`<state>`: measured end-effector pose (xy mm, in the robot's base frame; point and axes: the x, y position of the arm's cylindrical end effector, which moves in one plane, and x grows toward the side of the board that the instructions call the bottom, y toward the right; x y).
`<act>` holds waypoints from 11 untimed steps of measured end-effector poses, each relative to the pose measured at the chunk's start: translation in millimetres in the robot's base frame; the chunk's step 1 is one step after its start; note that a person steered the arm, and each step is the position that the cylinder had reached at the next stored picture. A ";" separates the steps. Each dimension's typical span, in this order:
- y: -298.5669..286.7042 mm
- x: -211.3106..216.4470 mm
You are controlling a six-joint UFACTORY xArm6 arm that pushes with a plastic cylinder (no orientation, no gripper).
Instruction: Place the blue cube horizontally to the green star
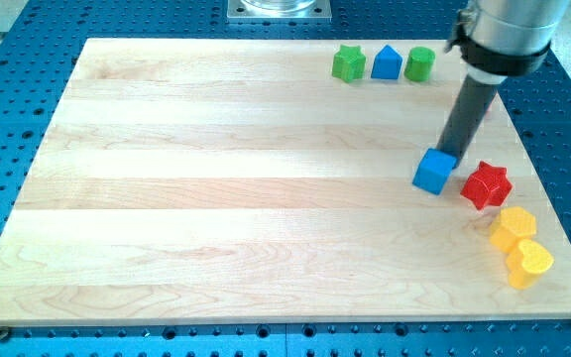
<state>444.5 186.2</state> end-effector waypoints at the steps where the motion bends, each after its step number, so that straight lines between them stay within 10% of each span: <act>1: -25.4 39.3; 3: -47.0 126.4; 6: -124.9 70.8; 8: -130.1 114.5; 11: -157.6 -14.4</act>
<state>430.1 28.6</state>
